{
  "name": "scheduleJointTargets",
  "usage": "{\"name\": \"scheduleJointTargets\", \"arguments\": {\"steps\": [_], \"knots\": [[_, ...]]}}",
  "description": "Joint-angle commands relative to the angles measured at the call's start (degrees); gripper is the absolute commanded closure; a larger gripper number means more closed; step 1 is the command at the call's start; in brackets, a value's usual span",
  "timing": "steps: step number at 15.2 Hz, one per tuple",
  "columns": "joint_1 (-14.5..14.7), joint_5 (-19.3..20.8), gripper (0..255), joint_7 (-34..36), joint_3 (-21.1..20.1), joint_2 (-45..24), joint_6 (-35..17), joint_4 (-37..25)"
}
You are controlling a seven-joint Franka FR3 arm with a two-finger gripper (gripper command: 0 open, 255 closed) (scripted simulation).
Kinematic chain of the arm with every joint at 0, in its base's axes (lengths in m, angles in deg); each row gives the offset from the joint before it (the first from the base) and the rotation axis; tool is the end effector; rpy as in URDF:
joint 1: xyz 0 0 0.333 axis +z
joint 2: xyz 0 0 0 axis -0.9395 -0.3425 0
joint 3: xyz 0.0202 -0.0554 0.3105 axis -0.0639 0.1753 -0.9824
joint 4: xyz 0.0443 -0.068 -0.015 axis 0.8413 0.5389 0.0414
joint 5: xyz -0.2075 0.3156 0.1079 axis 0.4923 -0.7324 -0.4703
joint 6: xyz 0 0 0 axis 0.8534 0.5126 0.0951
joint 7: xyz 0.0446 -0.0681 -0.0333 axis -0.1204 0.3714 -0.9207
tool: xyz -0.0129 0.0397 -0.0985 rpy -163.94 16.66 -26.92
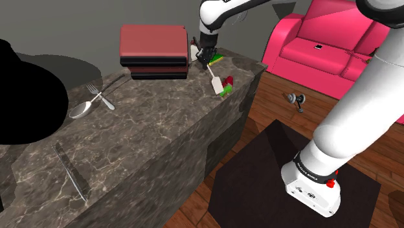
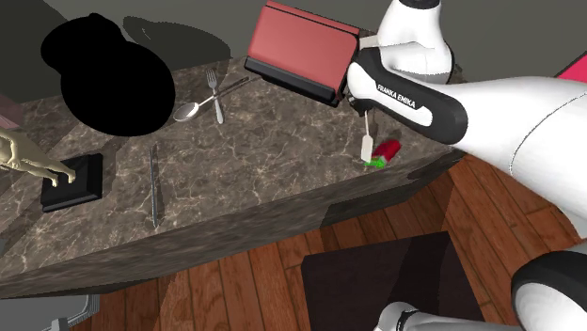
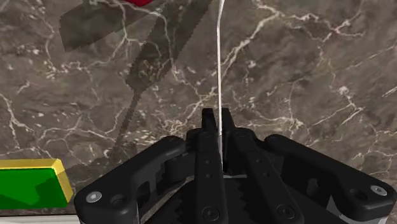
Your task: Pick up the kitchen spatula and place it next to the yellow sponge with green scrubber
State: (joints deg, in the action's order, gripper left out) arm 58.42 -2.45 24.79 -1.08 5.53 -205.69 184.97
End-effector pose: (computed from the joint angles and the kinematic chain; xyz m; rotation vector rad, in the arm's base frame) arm 0.5833 0.0203 0.4347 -3.1294 -0.1813 -0.1069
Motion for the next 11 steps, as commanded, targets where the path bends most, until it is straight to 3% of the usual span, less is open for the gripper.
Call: {"name": "scheduleJointTargets", "arguments": {"steps": [1, 11], "knots": [[-1.4, -0.2, 255, -2.8, 1.2, -0.2, 0.0, -0.1], [-8.4, -1.0, 255, -15.5, 6.5, -5.3, 2.0, -7.0]]}}
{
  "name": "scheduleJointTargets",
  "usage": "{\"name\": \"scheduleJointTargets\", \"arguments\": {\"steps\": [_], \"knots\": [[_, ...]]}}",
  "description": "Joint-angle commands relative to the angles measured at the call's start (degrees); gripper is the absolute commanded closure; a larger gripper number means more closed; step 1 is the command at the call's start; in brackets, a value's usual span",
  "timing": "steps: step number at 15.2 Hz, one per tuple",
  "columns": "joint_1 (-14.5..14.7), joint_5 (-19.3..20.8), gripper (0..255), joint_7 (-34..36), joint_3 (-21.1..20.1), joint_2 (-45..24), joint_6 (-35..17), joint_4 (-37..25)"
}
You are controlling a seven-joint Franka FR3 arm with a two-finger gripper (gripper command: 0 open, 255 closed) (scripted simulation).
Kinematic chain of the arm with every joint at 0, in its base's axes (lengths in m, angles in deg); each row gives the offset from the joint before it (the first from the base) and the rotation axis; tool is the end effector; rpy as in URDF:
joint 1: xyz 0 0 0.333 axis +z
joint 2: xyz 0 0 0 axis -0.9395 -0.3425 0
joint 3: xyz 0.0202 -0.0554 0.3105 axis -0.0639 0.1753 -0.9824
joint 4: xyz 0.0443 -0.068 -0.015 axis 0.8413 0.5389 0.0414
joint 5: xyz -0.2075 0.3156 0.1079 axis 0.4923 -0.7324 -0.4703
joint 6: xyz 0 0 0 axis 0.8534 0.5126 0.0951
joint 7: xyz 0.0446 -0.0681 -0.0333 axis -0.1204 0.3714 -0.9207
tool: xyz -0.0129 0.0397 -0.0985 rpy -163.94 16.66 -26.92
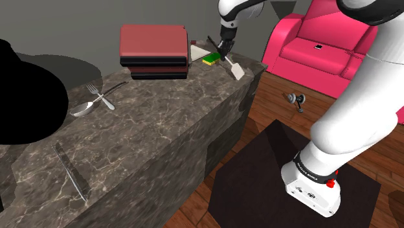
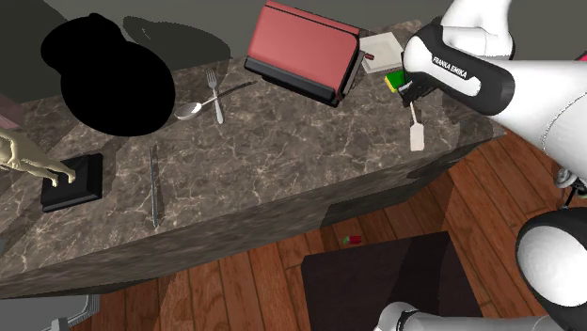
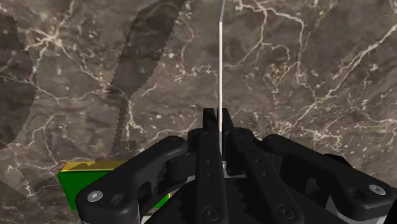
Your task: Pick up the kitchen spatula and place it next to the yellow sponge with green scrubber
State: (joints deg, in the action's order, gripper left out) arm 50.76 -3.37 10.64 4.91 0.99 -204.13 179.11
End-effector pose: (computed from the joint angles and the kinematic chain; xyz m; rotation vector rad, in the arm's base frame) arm 0.5972 -0.1230 0.4327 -3.1298 -0.1809 -0.1037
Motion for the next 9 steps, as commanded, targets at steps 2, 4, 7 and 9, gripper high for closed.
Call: {"name": "scheduleJointTargets", "arguments": {"steps": [2, 4, 7, 9], "knots": [[-2.1, -0.2, 255, -3.7, 1.4, -2.4, 1.1, -3.4], [-3.4, -0.4, 255, -6.1, 2.3, -4.2, 1.9, -6.0], [-5.5, -0.7, 255, -9.4, 3.5, -7.3, 3.3, -10.4], [-6.8, -0.8, 255, -11.5, 4.2, -9.5, 4.4, -13.7]]}}
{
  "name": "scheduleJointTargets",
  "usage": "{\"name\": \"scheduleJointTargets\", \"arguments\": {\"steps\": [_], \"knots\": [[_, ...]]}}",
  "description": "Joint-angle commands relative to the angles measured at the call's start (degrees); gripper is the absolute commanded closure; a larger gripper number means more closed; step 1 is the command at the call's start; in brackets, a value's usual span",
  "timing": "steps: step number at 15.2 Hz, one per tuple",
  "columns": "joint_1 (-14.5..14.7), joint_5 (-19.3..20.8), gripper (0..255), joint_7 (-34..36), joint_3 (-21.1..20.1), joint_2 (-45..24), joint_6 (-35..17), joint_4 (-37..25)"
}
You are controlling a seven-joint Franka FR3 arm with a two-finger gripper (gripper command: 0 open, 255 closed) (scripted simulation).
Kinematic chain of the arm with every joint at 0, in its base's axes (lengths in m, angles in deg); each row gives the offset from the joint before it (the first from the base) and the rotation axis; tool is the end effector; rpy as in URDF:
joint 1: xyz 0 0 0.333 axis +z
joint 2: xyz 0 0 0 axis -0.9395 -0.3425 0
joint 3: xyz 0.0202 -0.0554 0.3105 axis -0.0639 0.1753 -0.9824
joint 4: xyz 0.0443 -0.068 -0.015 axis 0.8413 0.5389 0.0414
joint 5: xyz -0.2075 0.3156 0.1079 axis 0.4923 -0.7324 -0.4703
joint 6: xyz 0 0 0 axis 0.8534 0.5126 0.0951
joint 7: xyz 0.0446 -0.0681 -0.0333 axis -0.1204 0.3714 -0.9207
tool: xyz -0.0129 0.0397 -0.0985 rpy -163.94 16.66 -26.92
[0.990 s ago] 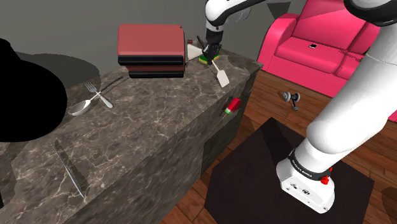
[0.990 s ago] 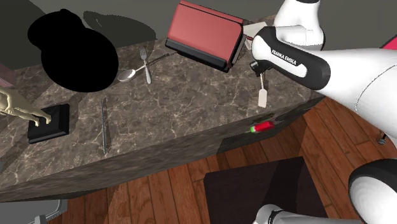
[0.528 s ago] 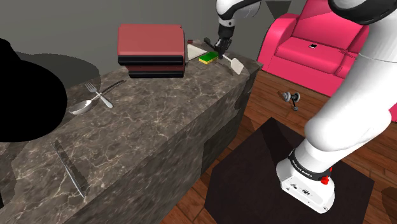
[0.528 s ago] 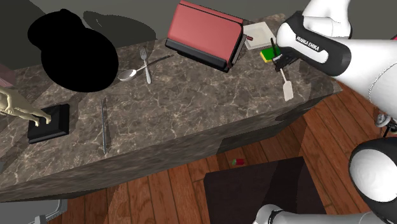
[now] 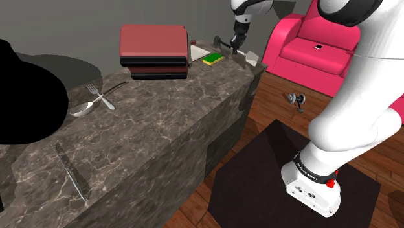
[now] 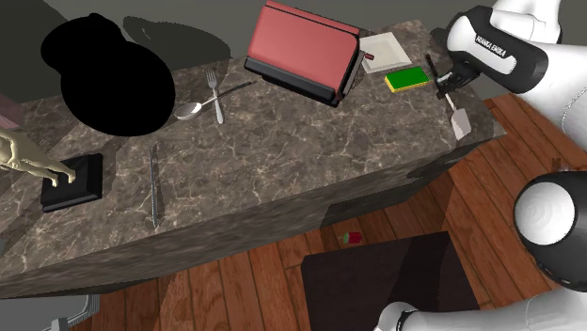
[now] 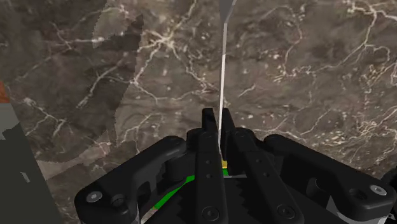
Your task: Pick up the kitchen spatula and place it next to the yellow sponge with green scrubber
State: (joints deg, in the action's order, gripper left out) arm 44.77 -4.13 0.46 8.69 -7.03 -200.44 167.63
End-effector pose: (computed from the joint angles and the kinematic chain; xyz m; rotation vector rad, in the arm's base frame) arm 0.6096 -0.2389 0.4333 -3.1296 -0.1811 -0.1035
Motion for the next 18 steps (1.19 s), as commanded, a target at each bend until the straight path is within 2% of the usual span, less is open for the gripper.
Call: {"name": "scheduleJointTargets", "arguments": {"steps": [1, 15, 18], "knots": [[-0.8, -0.1, 255, -1.3, 0.4, -1.7, 0.0, -1.7], [-0.7, 0.1, 255, -1.4, 0.5, -5.4, -9.3, 4.0], [-0.7, 0.1, 255, -1.4, 0.5, -5.6, -9.8, 4.2]]}}
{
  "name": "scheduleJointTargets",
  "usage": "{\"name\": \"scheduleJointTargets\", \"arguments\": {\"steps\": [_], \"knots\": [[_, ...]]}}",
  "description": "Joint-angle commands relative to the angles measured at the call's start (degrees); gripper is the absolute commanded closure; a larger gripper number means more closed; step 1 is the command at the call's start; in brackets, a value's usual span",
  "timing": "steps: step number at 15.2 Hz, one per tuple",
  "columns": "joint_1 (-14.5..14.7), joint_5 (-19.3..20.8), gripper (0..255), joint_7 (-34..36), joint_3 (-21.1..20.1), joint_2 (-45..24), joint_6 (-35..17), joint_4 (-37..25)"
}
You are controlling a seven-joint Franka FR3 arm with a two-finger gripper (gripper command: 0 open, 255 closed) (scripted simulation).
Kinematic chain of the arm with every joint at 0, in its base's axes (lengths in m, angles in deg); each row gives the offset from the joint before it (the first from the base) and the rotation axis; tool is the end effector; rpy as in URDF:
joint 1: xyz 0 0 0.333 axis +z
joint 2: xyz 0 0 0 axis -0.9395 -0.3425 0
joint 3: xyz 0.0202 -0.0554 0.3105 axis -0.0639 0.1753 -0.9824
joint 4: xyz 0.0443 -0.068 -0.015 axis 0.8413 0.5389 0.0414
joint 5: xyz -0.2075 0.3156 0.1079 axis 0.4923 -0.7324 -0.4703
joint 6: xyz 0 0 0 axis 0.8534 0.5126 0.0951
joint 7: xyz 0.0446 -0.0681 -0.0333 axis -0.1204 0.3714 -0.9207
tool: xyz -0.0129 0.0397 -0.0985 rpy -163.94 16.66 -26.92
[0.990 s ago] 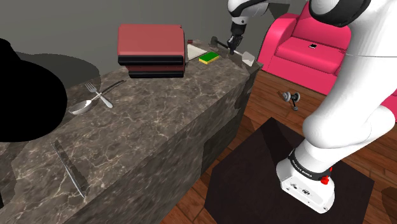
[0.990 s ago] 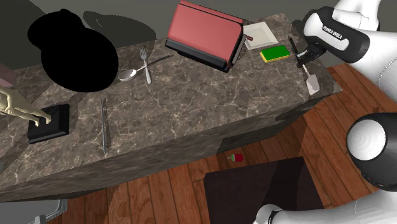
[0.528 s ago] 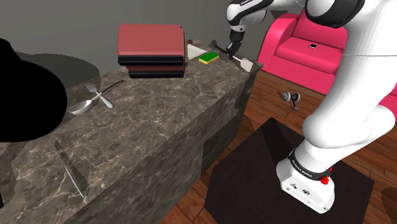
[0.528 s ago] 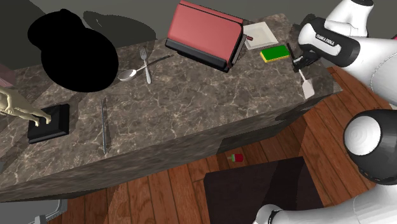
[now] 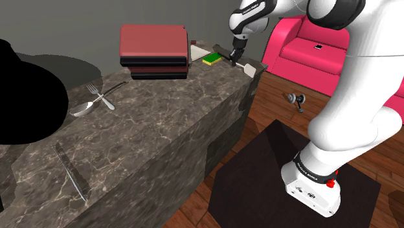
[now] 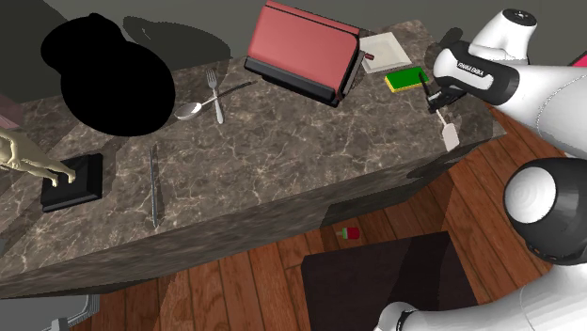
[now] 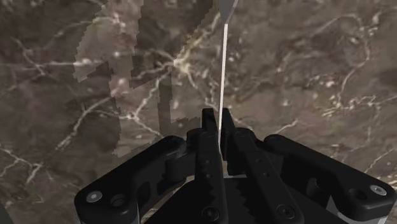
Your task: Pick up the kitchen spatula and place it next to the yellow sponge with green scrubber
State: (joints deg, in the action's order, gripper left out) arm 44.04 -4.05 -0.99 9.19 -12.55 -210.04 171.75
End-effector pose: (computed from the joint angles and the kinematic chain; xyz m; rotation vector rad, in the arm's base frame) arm 0.6117 -0.2547 0.3516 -3.1299 -0.1830 -0.1033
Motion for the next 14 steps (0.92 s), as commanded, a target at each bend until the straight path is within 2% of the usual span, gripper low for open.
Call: {"name": "scheduleJointTargets", "arguments": {"steps": [1, 6, 7, 12, 14], "knots": [[0.0, 0.0, 255, 0.0, 0.0, -0.1, -0.2, 0.0], [0.0, 0.0, 255, 0.0, 0.0, -0.1, -0.2, 0.0], [0.0, 0.0, 0, 0.0, 0.0, -0.1, -0.2, 0.0], [0.0, 0.0, 0, 0.0, 0.0, -0.1, -0.2, 0.0], [-0.1, -0.1, 0, 0.0, 0.0, 1.8, 2.9, -1.2]]}}
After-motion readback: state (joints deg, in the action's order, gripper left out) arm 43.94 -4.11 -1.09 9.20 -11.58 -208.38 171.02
